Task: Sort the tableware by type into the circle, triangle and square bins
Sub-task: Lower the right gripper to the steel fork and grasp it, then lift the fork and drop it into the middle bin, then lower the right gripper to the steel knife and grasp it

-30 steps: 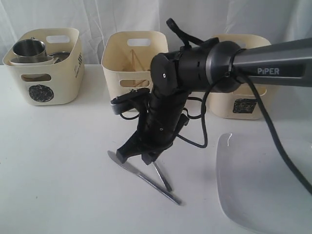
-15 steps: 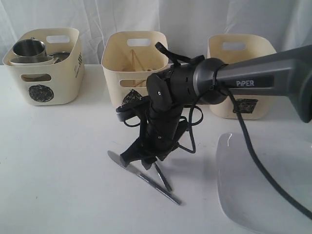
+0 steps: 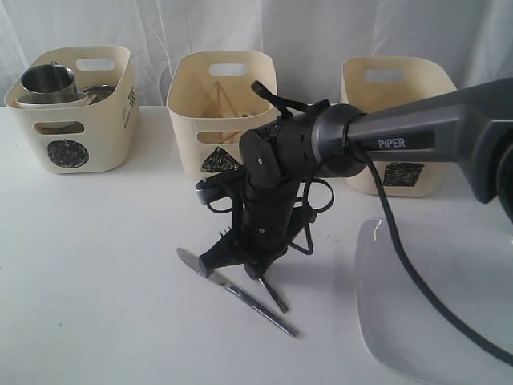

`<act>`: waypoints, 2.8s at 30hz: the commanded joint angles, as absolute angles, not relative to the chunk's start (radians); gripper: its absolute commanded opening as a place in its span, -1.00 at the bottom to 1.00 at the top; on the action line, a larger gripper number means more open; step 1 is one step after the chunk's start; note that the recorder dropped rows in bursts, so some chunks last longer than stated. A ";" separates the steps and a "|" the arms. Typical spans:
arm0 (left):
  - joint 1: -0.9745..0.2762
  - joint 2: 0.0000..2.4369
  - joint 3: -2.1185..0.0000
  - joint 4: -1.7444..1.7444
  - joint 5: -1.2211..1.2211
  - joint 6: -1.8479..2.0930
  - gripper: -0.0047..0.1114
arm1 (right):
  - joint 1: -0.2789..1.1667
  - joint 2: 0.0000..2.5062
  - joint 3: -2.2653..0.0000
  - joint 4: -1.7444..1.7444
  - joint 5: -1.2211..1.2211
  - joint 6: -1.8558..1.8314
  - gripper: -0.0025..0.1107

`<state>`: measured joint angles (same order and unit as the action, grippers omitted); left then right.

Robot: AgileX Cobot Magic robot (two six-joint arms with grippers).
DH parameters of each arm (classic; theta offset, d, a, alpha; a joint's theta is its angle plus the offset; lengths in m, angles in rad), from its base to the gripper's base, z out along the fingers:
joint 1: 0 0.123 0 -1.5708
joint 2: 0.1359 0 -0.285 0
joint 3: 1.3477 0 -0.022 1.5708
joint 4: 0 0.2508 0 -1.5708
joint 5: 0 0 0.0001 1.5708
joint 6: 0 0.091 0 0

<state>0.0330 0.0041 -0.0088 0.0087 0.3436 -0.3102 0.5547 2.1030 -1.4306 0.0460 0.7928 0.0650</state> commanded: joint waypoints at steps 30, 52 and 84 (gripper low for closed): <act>0.025 0.000 -0.001 0.009 0.389 -0.310 -0.92 | 0.169 2.312 -1.903 1.744 0.471 -1.338 -0.87; 0.025 0.000 -0.001 0.009 0.389 -0.310 -0.92 | 0.219 2.132 -1.891 0.434 0.887 -0.412 -0.96; 0.025 0.000 -0.001 0.009 0.389 -0.310 -0.92 | 0.667 2.015 -1.416 0.052 0.862 -0.108 -0.16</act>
<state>0.0330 0.0041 -0.0088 0.0087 0.3436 -0.3102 0.6671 1.9905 -1.4228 0.0609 0.9001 -0.0931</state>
